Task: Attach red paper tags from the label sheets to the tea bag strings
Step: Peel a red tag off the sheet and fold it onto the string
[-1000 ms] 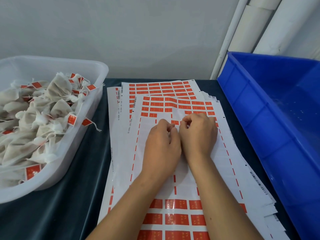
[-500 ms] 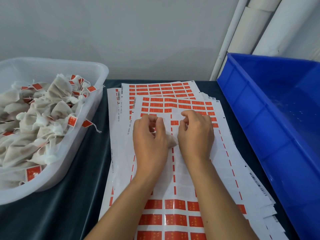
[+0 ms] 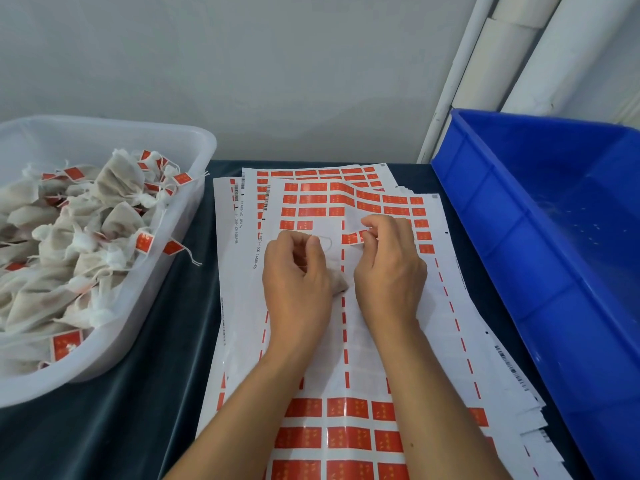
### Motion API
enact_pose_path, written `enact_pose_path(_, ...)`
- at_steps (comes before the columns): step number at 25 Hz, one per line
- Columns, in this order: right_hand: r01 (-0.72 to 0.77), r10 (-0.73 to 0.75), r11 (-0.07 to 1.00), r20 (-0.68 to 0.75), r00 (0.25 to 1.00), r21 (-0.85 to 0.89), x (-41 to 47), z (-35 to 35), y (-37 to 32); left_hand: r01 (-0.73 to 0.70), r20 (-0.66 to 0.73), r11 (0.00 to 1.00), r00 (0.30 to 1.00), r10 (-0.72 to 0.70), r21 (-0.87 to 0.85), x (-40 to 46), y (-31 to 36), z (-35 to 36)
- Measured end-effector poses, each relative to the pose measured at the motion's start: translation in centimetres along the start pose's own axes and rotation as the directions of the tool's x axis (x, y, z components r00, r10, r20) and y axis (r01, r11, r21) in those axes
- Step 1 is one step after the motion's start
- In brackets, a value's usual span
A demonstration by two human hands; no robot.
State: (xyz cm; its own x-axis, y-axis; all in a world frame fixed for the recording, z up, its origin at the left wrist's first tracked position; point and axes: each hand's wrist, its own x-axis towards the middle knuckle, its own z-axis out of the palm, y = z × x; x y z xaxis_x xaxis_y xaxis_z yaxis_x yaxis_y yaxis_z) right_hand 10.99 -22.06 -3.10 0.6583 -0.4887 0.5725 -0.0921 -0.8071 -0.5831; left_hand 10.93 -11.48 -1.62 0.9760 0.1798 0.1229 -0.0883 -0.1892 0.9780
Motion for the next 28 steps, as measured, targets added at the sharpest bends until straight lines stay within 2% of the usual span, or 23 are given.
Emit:
enact_pose_path(5,-0.026,0.027,1.0,-0.062,0.998,0.015,0.1,0.0,0.3,-0.007,0.002,1.0,1.0,0.007,-0.011,0.1,-0.3,-0.1)
enact_pose_path(8,-0.127,0.135,0.989,-0.133,0.982,0.07,0.3,0.0,0.7,0.028,0.0,1.0,1.0,-0.028,-0.012,0.1,-0.5,0.1)
enact_pose_path(13,-0.167,0.19,0.948,-0.06,0.98,0.271,1.0,-0.5,0.5,0.001,0.028,0.998,1.0,0.001,-0.065,0.0,-0.2,0.1)
enact_pose_path(17,-0.311,0.307,0.836,0.084,0.948,0.452,1.8,-1.9,-0.3,-0.026,0.055,0.993,0.998,0.032,-0.113,-0.1,-0.1,0.1)
enact_pose_path(19,-0.439,0.343,0.738,0.276,0.898,0.512,2.8,-2.9,-0.6,-0.033,0.062,0.992,0.997,0.04,-0.118,-0.1,-0.1,0.1)
enact_pose_path(21,-0.536,0.262,0.684,0.518,0.814,0.496,3.4,-4.1,-0.5,-0.048,0.074,0.992,0.996,0.057,-0.118,0.0,-0.1,0.1)
enact_pose_path(24,-0.522,0.1,0.741,0.699,0.708,0.423,2.8,-5.1,0.2,-0.078,0.1,0.988,0.991,0.091,-0.132,0.0,0.0,0.0)
enact_pose_path(28,-0.506,0.074,0.764,0.725,0.684,0.399,1.5,-5.1,0.9,-0.11,0.209,0.984,0.968,0.138,-0.139,-0.3,0.4,-0.2)
